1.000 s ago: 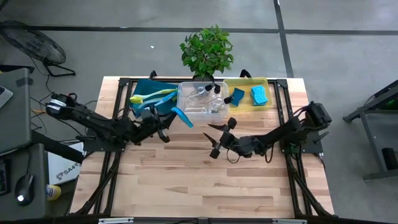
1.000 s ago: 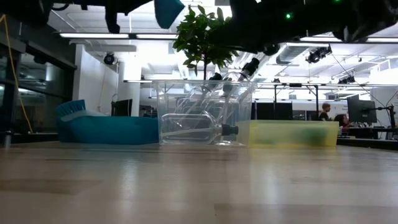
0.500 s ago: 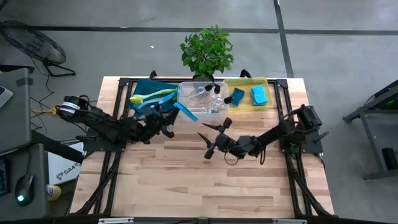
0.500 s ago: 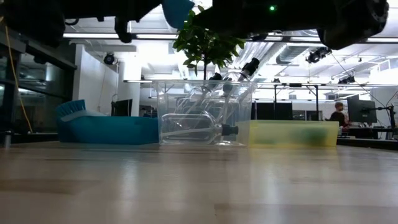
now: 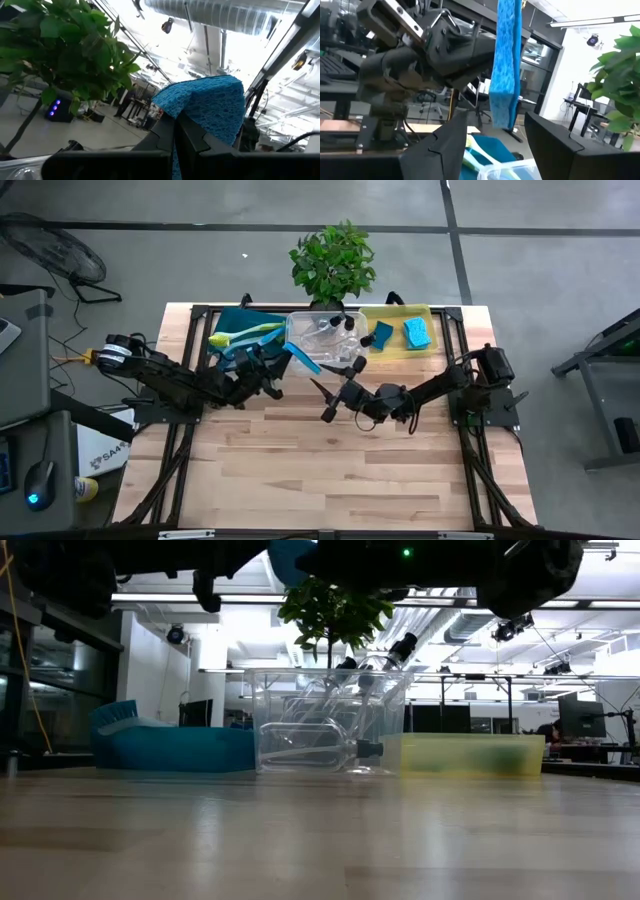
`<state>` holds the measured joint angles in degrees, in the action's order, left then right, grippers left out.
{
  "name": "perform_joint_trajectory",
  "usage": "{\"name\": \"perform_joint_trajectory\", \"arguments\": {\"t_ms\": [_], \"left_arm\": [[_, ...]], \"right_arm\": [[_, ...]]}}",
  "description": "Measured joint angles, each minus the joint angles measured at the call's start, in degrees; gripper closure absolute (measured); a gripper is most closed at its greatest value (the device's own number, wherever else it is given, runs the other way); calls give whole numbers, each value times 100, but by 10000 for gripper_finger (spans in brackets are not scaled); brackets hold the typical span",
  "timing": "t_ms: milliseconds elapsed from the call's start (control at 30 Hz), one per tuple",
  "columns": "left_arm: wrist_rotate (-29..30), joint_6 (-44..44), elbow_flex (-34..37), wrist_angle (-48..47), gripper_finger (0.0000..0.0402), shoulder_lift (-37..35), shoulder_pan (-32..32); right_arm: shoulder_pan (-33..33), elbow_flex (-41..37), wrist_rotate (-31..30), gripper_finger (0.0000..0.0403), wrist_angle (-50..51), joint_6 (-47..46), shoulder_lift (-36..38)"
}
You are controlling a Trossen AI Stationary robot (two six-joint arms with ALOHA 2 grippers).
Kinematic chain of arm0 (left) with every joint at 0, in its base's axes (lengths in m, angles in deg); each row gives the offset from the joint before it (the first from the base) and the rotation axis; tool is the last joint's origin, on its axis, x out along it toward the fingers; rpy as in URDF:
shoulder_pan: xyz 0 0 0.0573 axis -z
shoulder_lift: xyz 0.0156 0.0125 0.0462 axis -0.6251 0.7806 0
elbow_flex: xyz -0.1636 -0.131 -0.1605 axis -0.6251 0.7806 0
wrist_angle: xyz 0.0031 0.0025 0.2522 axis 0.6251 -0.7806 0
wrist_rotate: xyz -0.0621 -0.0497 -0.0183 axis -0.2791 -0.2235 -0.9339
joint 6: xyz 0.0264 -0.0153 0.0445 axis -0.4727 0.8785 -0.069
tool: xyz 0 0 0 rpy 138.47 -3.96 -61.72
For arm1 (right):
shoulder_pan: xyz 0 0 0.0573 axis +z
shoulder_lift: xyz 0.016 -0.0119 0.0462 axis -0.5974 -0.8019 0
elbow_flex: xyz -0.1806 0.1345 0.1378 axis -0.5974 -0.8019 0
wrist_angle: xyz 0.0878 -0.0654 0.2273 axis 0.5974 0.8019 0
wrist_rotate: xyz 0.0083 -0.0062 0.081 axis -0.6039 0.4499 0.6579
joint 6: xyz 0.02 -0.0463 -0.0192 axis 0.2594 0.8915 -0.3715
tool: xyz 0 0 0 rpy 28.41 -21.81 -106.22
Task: Pick & Place Kitchen Sink Supplies
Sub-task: Put the light blue sponge into the yellow bin
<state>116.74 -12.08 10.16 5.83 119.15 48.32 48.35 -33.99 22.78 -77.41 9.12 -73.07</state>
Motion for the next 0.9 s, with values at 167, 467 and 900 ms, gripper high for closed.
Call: {"name": "perform_joint_trajectory", "arguments": {"t_ms": [167,467,900], "left_arm": [[4,0,0,-8,401,5,0],[13,-2,0,-48,401,5,0],[3,0,0,-64,401,5,2]], "right_arm": [[-29,142,83,210,-2,44,0],[-42,344,130,211,0,306,0],[-39,344,42,297,8,310,0]]}}
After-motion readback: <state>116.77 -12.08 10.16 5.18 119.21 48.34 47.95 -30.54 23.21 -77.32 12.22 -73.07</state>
